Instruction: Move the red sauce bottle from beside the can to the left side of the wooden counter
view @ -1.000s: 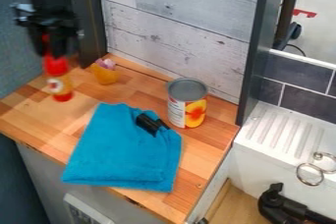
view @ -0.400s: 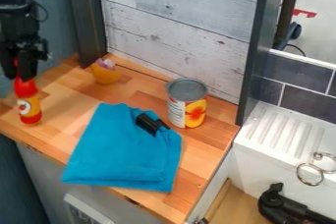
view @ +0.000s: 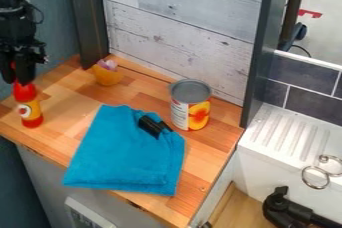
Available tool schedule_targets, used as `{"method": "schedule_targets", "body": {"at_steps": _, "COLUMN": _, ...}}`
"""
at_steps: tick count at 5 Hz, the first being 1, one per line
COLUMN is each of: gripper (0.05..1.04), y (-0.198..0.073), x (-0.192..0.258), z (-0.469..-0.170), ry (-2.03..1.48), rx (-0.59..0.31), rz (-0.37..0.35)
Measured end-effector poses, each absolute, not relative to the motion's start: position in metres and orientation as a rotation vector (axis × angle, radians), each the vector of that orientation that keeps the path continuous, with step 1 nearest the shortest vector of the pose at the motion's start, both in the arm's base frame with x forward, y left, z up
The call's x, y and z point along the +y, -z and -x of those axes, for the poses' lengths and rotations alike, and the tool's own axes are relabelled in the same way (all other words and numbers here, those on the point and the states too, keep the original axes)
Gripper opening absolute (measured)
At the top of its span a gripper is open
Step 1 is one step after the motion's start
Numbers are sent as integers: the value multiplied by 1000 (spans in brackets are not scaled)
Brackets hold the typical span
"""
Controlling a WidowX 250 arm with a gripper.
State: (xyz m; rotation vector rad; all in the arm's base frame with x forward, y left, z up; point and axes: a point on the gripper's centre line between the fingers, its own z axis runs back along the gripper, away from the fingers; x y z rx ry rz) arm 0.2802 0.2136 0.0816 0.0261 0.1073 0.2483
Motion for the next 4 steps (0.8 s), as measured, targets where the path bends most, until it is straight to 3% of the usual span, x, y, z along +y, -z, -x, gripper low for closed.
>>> {"method": "schedule_targets", "body": {"at_steps": 1, "gripper": 418, "y": -82, "x": 215, "z": -277, "ry": -251, "rx": 111, "rz": -4}}
{"method": "schedule_targets", "body": {"at_steps": 3, "gripper": 986, "y": -82, "x": 212, "z": -274, "ry": -254, "rx": 88, "rz": 63}}
{"method": "schedule_targets", "body": {"at_steps": 4, "gripper": 1005, "y": -98, "x": 212, "z": -271, "ry": -267, "rx": 62, "rz": 31}}
